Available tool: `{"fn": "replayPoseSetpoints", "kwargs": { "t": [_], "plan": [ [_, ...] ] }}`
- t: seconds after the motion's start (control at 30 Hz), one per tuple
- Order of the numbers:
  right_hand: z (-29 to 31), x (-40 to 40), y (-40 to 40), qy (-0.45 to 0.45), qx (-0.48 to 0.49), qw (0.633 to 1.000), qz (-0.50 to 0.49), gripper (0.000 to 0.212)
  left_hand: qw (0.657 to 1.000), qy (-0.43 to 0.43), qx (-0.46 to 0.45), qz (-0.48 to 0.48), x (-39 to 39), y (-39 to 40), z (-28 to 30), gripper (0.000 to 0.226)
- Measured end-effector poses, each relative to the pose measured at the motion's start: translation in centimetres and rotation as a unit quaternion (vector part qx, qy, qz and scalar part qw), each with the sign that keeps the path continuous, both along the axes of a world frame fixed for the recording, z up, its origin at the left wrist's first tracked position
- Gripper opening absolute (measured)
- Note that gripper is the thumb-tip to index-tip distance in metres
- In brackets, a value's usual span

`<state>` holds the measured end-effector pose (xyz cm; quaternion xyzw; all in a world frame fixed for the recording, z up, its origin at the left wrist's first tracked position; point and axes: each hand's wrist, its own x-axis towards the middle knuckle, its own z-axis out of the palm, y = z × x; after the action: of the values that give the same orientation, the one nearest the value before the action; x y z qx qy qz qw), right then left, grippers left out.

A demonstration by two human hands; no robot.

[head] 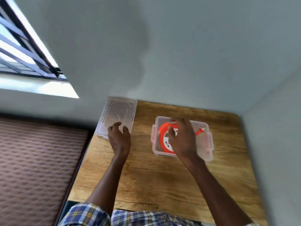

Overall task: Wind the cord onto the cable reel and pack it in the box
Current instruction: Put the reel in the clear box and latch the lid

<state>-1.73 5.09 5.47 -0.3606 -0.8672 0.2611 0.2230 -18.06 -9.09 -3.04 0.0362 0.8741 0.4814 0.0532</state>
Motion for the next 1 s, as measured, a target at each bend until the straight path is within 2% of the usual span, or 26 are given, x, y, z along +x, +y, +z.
{"fn": "replayPoseSetpoints", "kwargs": {
  "t": [0.07,0.13,0.23,0.33,0.47,0.67,0.73,0.83,0.93,1.0],
  "plan": [
    [0.6,-4.1,-1.4,0.019,-0.046,0.996,0.068,0.025,1.000,0.007,-0.022,0.019,-1.3,-1.5,-0.1,0.033],
    [0.6,-8.2,-2.4,0.000,-0.087,0.989,0.119,0.027,0.998,0.014,-0.053,0.026,-2.8,-2.6,-0.1,0.039],
    [-1.0,-14.0,-3.2,-0.070,-0.132,0.977,0.153,0.032,0.991,-0.008,-0.132,0.022,-5.3,-3.9,-0.3,0.056],
    [-3.3,-18.5,-3.5,-0.169,-0.152,0.963,0.145,0.044,0.980,-0.060,-0.189,0.011,-7.7,-4.6,-1.1,0.064],
    [-6.5,-22.2,-4.2,-0.279,-0.175,0.939,0.103,0.060,0.976,-0.109,-0.185,-0.027,-10.2,-5.0,-3.2,0.050],
    [-7.8,-23.7,-6.1,-0.319,-0.095,0.941,0.055,0.052,0.981,-0.132,-0.142,0.002,-11.4,-5.1,-3.9,0.033],
    [-7.8,-23.7,-6.1,-0.316,-0.101,0.942,0.051,0.052,0.982,-0.146,-0.117,0.009,-11.7,-5.4,-3.5,0.032],
    [-7.6,-23.2,-5.4,-0.280,-0.144,0.948,0.051,0.040,0.983,-0.144,-0.115,0.012,-11.6,-5.8,-2.6,0.030],
    [-6.9,-22.3,-4.0,-0.167,-0.280,0.945,0.004,0.045,0.990,-0.089,-0.109,0.014,-10.7,-5.4,-1.0,0.033],
    [-5.6,-21.3,-2.8,-0.095,-0.364,0.926,-0.036,0.047,0.998,-0.035,-0.054,0.009,-9.8,-4.8,0.5,0.038]
  ]
}}
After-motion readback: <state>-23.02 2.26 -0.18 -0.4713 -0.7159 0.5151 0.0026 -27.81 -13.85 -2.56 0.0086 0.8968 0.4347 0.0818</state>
